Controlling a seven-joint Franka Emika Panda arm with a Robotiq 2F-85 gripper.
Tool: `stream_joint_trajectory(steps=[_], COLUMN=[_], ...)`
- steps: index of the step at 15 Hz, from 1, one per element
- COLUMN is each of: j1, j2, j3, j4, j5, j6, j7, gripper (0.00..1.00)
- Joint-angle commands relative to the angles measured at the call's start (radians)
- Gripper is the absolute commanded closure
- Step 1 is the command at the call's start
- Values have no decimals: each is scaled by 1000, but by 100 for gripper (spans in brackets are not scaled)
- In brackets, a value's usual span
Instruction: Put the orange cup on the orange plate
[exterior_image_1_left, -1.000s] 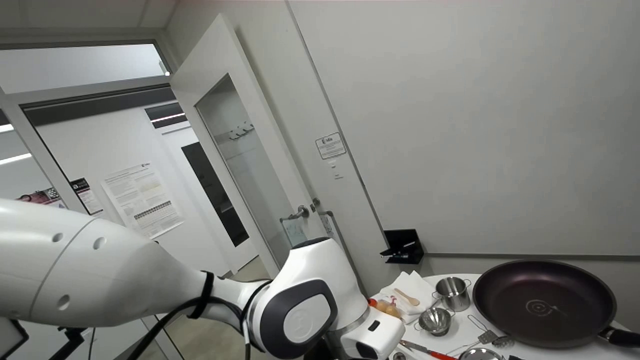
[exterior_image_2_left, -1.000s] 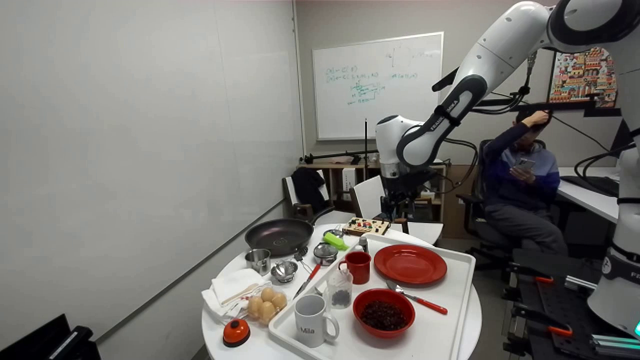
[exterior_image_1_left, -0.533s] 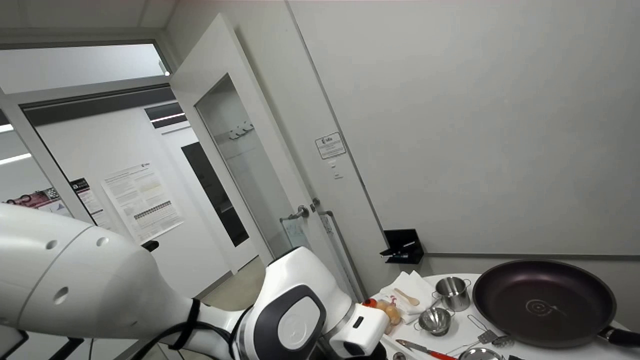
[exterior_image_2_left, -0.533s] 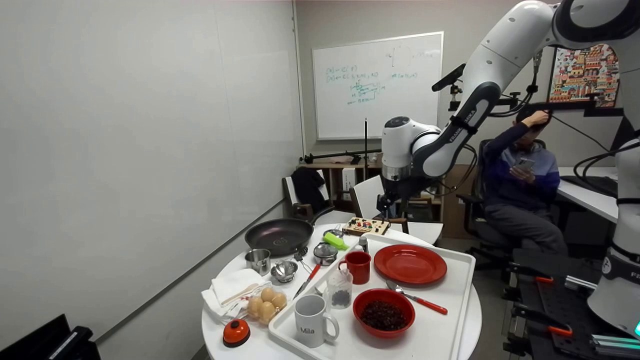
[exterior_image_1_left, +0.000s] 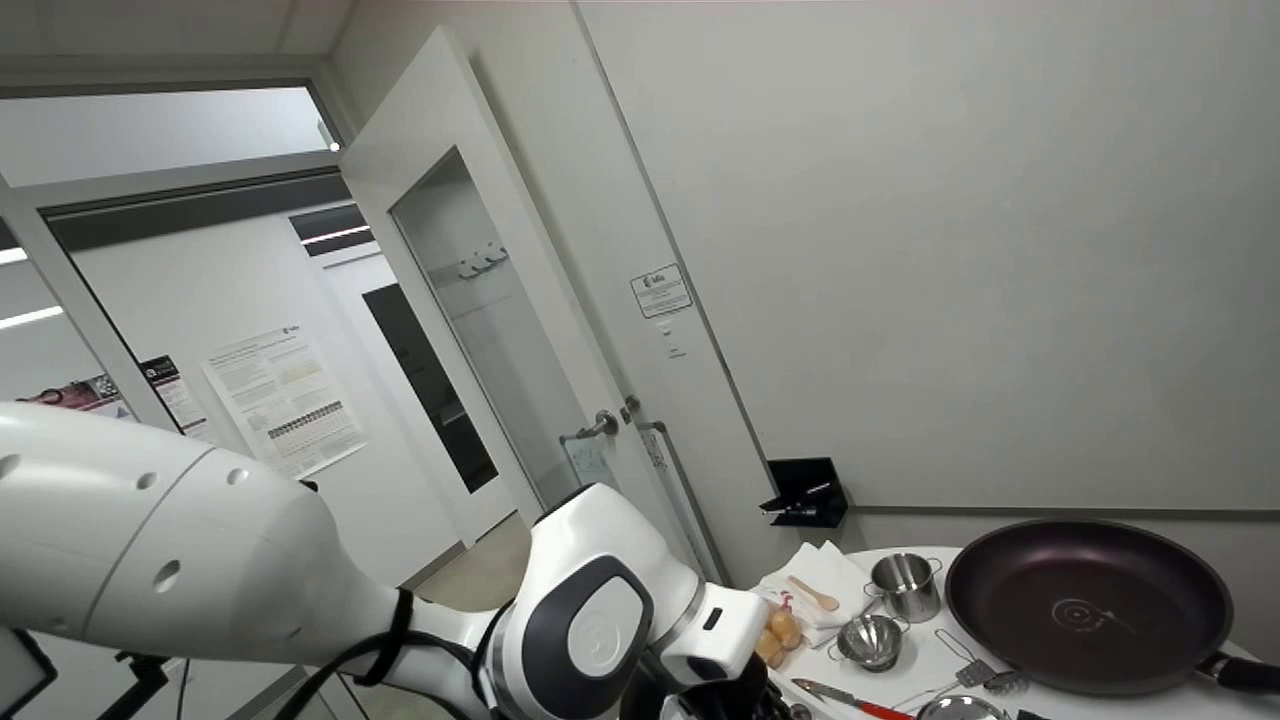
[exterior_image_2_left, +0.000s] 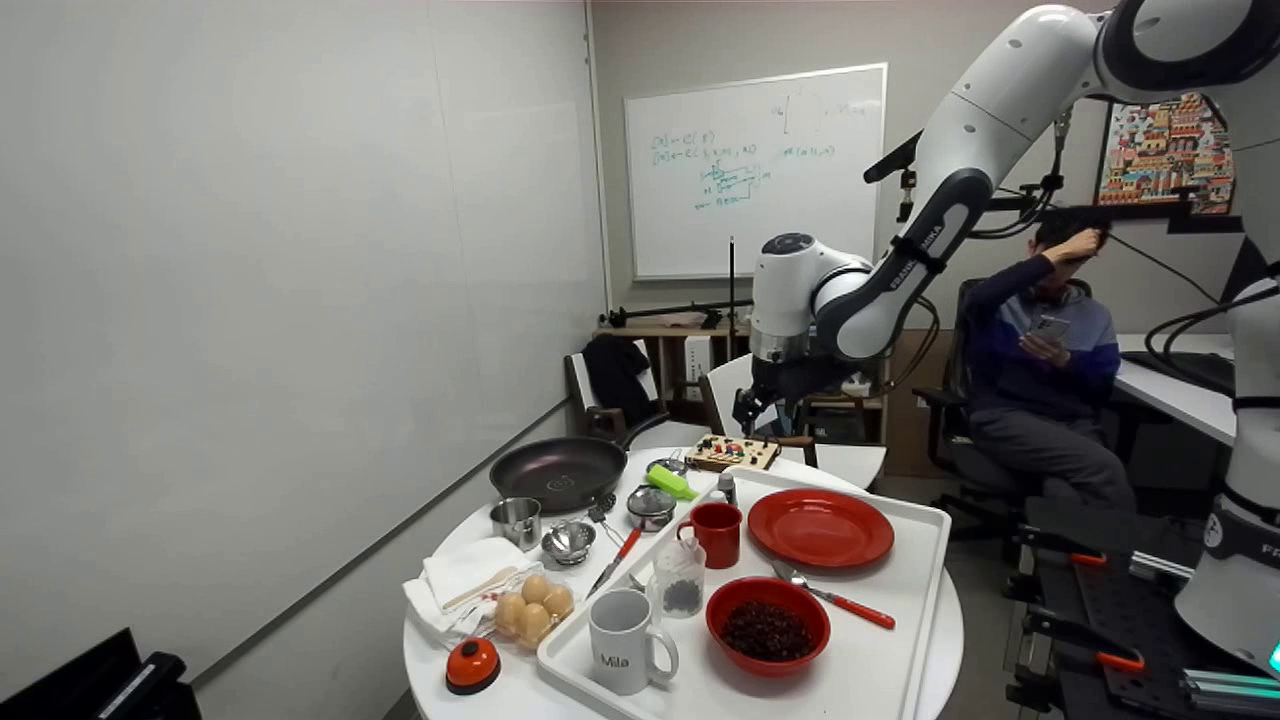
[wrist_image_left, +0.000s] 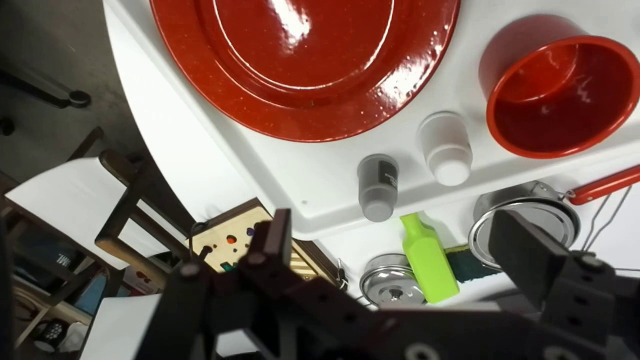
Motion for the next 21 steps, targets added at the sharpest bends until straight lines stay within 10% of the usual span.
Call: stream_joint_trajectory(steps=[1, 21], j1=[4, -59], j2=[100, 296], j3=[8, 80], j4=[105, 265], j5=[84, 634], j6=[-34, -167], j7=[-32, -317], gripper=[0, 0])
